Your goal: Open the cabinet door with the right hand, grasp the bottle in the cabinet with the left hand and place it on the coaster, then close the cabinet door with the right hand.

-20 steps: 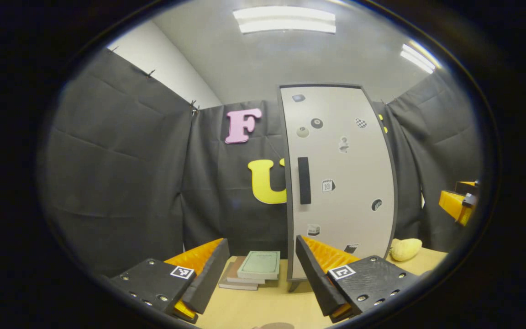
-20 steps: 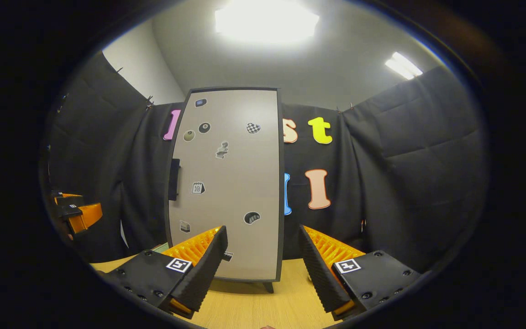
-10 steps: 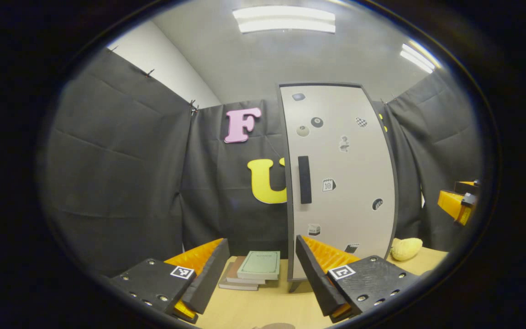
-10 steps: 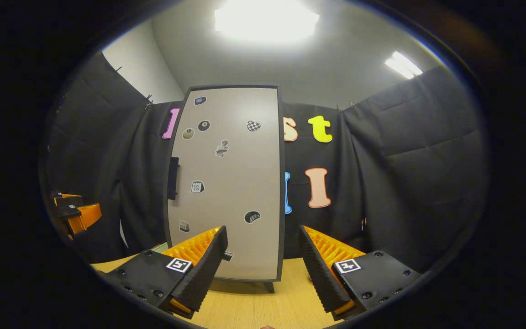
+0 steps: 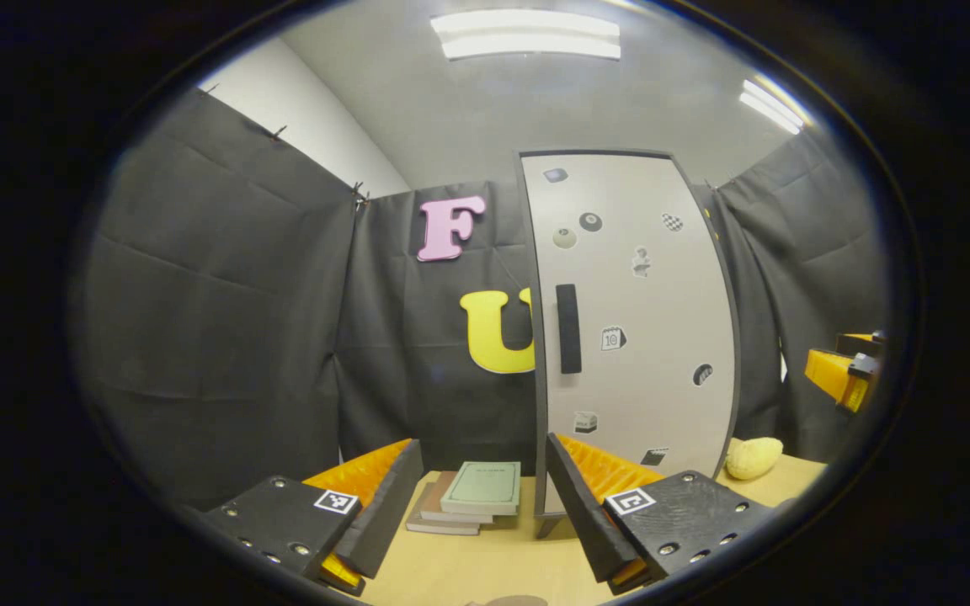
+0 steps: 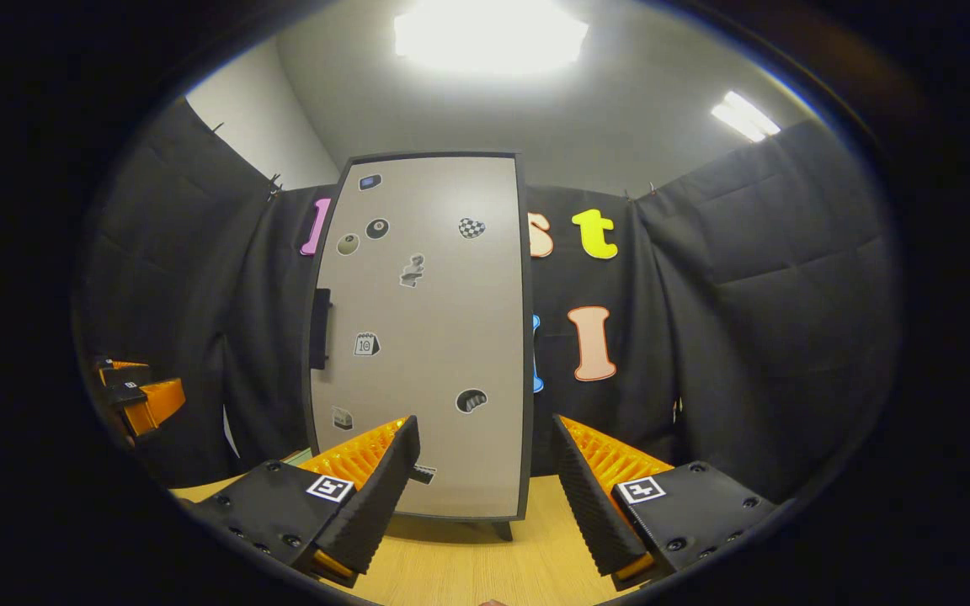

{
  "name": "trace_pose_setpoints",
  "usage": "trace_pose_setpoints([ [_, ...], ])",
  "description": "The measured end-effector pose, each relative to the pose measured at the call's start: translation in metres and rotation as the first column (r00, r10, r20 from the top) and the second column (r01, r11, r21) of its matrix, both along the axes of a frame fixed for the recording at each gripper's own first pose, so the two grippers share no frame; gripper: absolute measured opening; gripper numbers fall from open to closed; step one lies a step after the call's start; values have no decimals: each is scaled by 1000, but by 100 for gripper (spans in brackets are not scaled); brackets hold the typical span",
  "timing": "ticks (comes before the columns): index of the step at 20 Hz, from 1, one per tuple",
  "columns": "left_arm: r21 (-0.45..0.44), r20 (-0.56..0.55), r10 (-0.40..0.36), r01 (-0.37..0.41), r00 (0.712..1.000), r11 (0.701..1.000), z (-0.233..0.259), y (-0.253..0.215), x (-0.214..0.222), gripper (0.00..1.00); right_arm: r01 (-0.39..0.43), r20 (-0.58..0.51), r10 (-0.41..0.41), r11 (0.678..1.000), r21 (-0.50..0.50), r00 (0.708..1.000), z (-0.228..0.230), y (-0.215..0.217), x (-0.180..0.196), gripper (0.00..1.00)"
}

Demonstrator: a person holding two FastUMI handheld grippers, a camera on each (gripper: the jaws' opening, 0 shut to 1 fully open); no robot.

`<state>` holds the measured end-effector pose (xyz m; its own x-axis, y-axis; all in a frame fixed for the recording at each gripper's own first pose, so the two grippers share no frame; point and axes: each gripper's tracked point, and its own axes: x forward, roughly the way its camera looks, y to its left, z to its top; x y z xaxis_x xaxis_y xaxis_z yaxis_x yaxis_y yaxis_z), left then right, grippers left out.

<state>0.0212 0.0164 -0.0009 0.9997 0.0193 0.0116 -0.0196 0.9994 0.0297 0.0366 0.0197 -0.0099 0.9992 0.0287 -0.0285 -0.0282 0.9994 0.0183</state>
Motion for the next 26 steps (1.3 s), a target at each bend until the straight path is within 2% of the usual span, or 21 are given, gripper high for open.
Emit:
trace_pose_setpoints([
  [8, 10, 0, 81, -81, 997, 997, 1, 44, -9, 91, -82, 12, 81, 997, 9, 997, 20, 42, 42, 98],
  [14, 42, -5, 195, -194, 981, 980, -2, 102, -33, 88, -205, 25, 204, 978, 43, 979, 47, 113, 93, 97],
  [17, 55, -9, 265, -264, 964, 963, -4, 139, -48, 88, -257, 29, 256, 965, 61, 966, 58, 154, 117, 98],
  [21, 68, -18, 366, -364, 930, 929, -8, 189, -74, 88, -285, 15, 285, 956, 68, 958, 64, 198, 147, 98],
  [22, 70, -22, 389, -387, 921, 919, -10, 201, -81, 90, -289, 11, 289, 955, 65, 957, 66, 208, 155, 97],
  [25, 71, -37, 452, -448, 891, 891, -14, 233, -96, 88, -297, -4, 297, 954, 32, 955, 67, 235, 176, 98],
  [26, 72, -44, 468, -464, 883, 883, -16, 243, -100, 91, -300, -8, 300, 954, 17, 954, 67, 244, 181, 98],
])
